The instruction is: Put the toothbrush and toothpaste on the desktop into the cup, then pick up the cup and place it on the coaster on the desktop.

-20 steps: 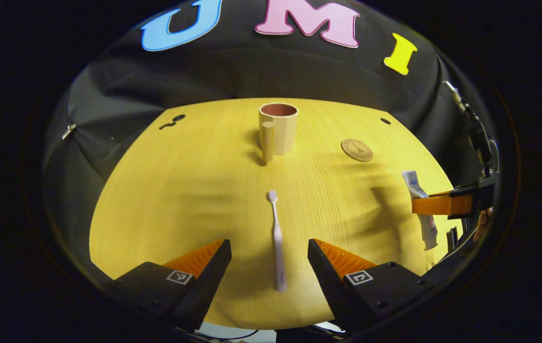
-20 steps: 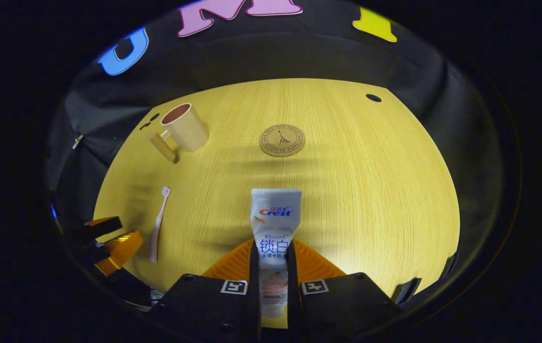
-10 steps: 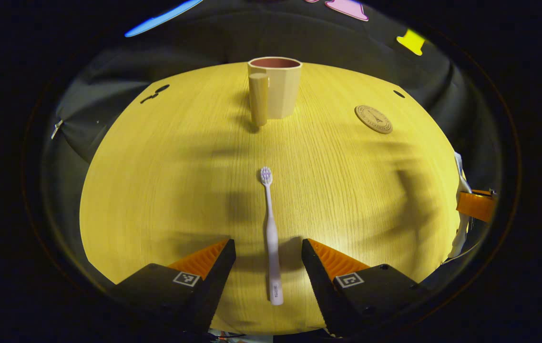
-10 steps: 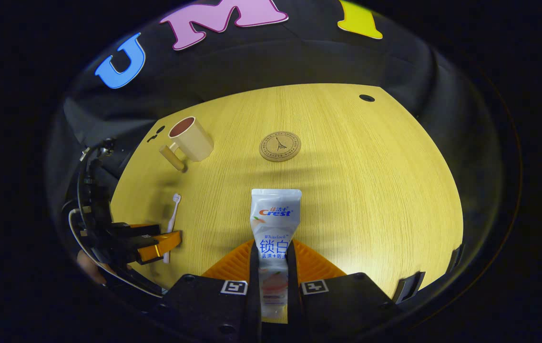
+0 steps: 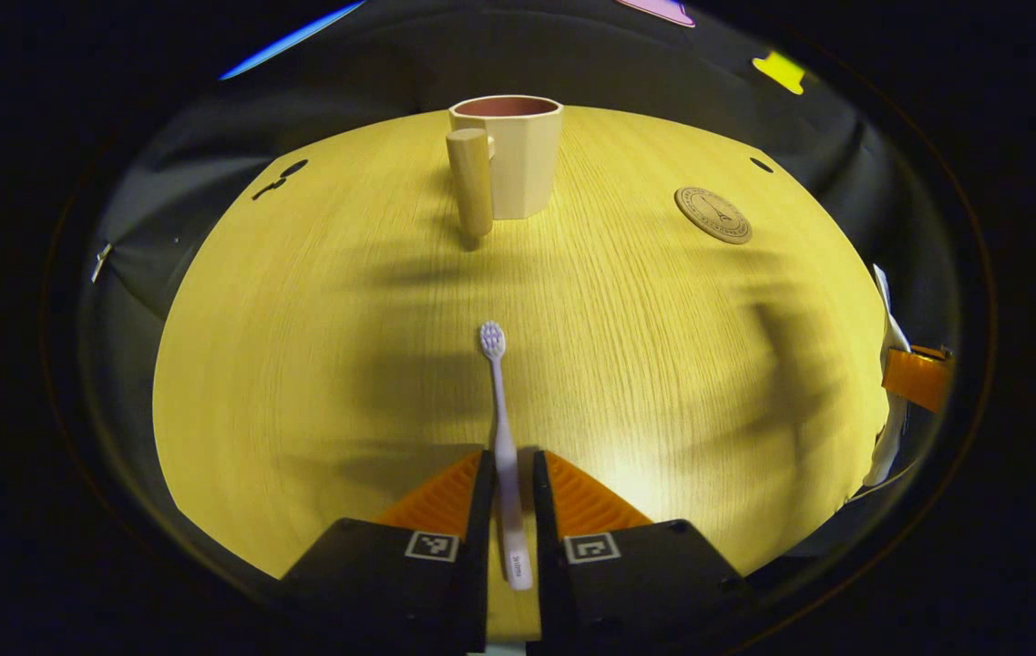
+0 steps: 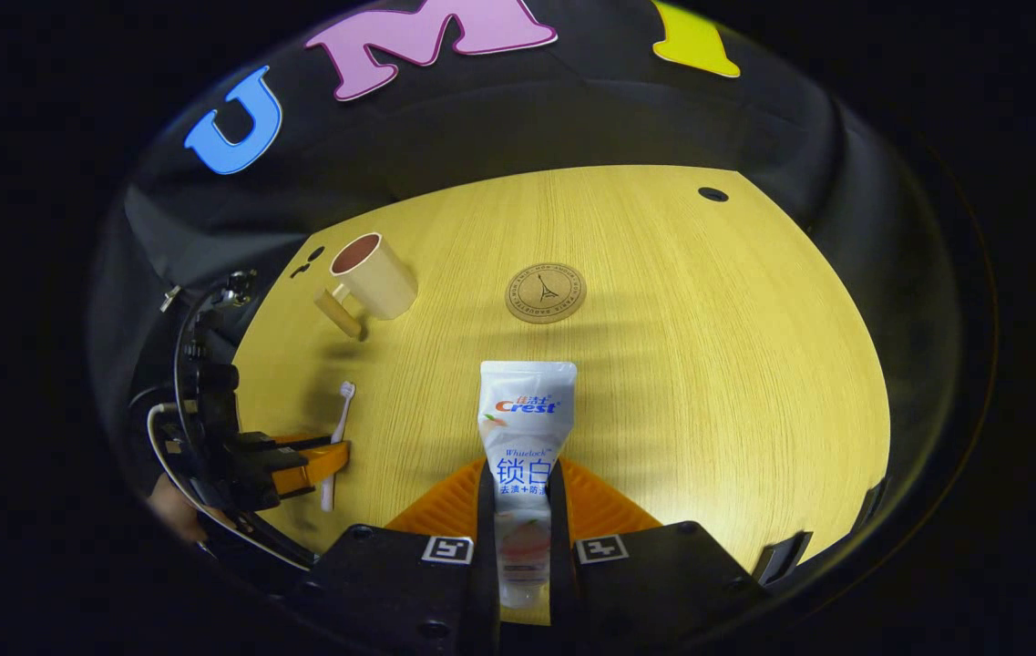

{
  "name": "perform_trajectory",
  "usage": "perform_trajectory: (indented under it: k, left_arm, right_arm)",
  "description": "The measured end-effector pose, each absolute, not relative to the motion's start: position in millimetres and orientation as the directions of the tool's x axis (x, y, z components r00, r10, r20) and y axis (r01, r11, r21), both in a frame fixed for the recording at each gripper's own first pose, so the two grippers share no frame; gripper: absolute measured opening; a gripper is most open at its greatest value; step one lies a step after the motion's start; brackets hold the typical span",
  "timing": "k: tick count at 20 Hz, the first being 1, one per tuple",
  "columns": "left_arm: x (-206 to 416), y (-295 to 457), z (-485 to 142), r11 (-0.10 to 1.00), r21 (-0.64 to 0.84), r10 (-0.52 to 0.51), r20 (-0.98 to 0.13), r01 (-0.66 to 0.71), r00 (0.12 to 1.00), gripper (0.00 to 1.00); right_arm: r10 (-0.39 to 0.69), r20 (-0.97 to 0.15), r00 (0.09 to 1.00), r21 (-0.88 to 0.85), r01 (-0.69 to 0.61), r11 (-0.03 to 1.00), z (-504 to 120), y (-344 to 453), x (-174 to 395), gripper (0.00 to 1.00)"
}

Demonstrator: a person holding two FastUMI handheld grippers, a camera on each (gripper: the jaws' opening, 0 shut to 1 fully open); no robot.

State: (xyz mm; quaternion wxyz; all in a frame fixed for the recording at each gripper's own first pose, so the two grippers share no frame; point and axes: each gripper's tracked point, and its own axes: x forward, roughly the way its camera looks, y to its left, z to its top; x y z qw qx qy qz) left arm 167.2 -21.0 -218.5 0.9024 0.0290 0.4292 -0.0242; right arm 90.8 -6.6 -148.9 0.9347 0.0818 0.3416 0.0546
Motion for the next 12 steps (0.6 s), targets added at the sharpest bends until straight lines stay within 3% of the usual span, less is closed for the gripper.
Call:
perform_trajectory:
  k: [1,3,12]
  left_arm:
    - [166.3,-21.7,-217.6,0.997,0.032,-0.019,-0.781,0.071,0.624,0.17]
    - [167.8,-21.4,-216.8,0.997,0.022,-0.027,-0.775,0.07,0.632,0.11]
    - [157.0,-17.4,-205.3,0.995,-0.09,-0.083,-0.677,0.03,0.731,0.07]
  right_arm:
    - [0.161,-0.63,0.759,0.187,-0.053,0.981,-147.7,-5.7,92.6,0.26]
    - [0.167,-0.625,0.762,0.183,-0.065,0.981,-143.0,-4.6,97.7,0.26]
    - [0.191,-0.563,0.804,0.153,-0.126,0.98,-102.2,10.5,131.1,0.26]
